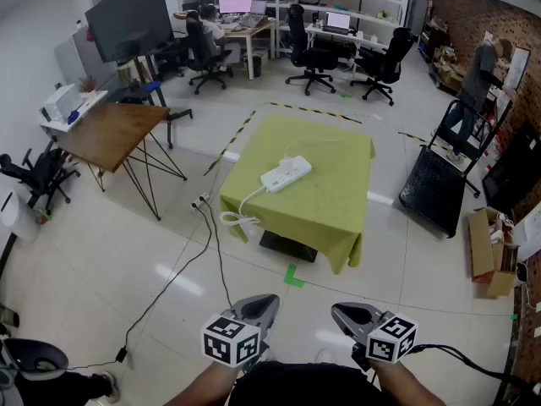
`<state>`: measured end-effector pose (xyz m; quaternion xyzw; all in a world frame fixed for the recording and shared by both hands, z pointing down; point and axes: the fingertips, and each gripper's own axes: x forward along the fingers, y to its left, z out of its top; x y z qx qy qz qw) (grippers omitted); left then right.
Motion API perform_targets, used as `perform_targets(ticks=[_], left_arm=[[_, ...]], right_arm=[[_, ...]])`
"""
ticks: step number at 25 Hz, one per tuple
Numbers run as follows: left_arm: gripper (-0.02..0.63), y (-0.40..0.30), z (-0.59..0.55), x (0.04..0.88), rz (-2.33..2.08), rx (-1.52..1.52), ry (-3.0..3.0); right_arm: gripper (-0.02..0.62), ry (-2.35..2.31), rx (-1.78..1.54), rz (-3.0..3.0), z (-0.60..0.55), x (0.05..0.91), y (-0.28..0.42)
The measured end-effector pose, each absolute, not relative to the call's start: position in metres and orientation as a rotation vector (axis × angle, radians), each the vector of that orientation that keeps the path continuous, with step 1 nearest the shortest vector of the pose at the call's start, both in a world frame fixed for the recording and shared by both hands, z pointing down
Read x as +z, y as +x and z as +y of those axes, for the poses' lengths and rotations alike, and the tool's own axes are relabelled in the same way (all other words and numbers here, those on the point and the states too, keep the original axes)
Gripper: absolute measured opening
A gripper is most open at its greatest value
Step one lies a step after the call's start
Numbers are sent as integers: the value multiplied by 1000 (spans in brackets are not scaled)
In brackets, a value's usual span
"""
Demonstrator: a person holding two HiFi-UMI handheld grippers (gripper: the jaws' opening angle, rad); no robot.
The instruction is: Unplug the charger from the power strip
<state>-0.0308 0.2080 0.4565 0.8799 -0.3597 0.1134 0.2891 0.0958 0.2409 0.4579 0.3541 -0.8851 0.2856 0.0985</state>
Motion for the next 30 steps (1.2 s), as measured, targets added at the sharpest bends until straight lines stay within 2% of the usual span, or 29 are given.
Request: perform_targets(ticks=[9, 20, 30], left_arm=[[8, -55, 200, 458, -931, 280, 2362], [8, -118, 183, 479, -905, 280, 2339], [8, -112, 132, 485, -950, 286, 2305]], right_arm=[[3, 1091, 817, -2596, 233, 458, 75], [3, 1078, 773, -2545, 232, 466, 14], [3, 1083, 798, -2535, 181, 472, 36]])
